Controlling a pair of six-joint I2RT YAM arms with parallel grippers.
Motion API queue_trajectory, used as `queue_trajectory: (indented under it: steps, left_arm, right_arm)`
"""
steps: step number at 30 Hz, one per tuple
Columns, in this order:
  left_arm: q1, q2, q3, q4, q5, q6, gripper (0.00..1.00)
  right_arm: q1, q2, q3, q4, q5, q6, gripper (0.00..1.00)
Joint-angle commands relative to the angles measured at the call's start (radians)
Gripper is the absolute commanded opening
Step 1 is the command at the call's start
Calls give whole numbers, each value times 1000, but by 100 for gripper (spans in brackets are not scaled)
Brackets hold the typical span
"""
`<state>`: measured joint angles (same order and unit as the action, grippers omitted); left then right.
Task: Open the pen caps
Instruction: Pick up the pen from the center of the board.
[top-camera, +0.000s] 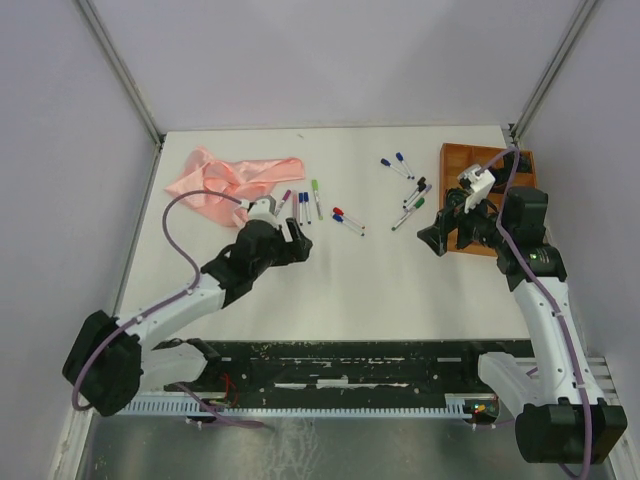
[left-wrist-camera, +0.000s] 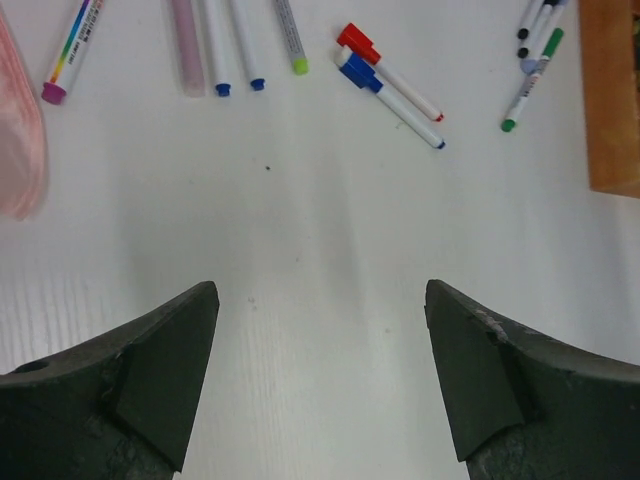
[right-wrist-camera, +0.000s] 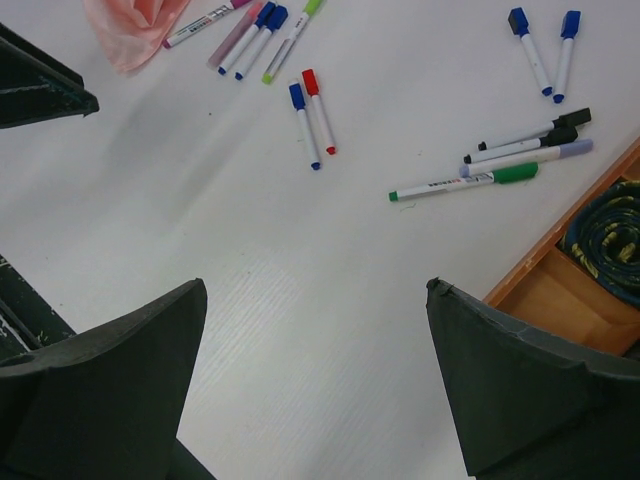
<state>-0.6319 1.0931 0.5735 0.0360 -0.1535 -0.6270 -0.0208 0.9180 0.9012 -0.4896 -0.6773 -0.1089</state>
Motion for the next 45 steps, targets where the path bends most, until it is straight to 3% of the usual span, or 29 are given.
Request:
queue_trajectory:
  steps: [1, 5, 9, 19, 33, 36, 45]
  left_arm:
    - [-3, 171, 175, -39, -177, 136, 90]
    - [12, 371, 355, -128, -293, 214, 85]
    - [70, 524, 481, -146, -247, 278, 69]
    - [253, 737, 642, -159, -103, 379, 64]
    - [307, 888, 746, -222, -9, 422, 44]
    - [308, 917, 765, -242, -3, 425, 34]
    - [308, 927, 765, -264, -8, 421, 33]
  right_arm:
    - [-2, -4, 6, -2, 19, -74, 99]
    - [-1, 20, 25, -35, 37, -94, 99]
    - [-1, 41, 44, -68, 39, -102, 99]
    - [10, 48, 50, -84, 35, -110, 99]
    - [32, 53, 50, -84, 34, -109, 99]
    - [32, 53, 48, -83, 32, -107, 99]
    - [32, 55, 43, -77, 17, -100, 99]
